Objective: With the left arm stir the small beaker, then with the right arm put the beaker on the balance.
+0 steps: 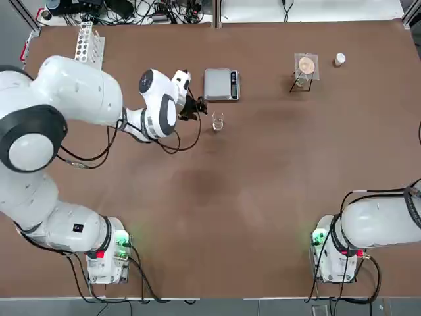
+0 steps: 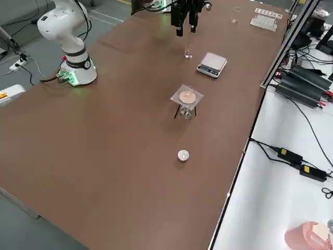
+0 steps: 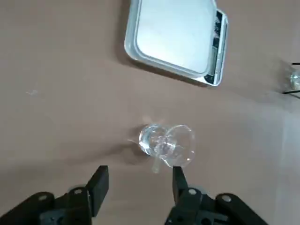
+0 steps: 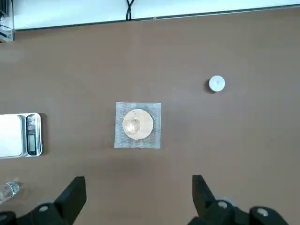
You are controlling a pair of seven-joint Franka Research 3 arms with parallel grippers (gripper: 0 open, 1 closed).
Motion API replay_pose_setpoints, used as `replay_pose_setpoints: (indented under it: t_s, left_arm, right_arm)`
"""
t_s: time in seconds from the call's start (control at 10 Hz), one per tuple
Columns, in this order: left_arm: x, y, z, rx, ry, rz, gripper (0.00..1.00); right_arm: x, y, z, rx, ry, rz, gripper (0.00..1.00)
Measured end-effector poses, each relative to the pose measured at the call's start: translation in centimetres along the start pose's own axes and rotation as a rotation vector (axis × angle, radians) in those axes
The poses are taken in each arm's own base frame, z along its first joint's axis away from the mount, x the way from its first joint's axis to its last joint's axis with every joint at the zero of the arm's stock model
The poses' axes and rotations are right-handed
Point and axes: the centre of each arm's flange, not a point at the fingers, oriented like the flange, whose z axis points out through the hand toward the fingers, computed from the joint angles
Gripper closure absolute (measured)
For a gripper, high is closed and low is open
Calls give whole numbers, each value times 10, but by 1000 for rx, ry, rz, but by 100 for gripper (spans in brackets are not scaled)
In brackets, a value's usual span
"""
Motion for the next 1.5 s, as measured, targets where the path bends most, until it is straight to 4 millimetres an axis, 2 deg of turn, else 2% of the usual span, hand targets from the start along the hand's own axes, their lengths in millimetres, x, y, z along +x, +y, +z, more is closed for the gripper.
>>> replay_pose_setpoints:
  t_s: [0.2, 0.5, 0.7, 1.2, 1.5]
  left_arm:
    - [-2, 0, 9, -3, -11, -3, 41]
    - [-8, 10, 12, -15, -20, 9, 45]
    - [-8, 12, 14, -18, -23, 9, 55]
    - [-1, 13, 27, -31, -37, 33, 59]
    - [1, 15, 27, -36, -33, 32, 60]
  right_arm:
    - [0, 0, 0, 0, 0, 0, 0]
    - [0, 0, 0, 0, 1, 0, 0]
    - [0, 0, 0, 0, 1, 0, 0]
    - [0, 0, 0, 0, 1, 0, 0]
    - [0, 0, 0, 0, 1, 0, 0]
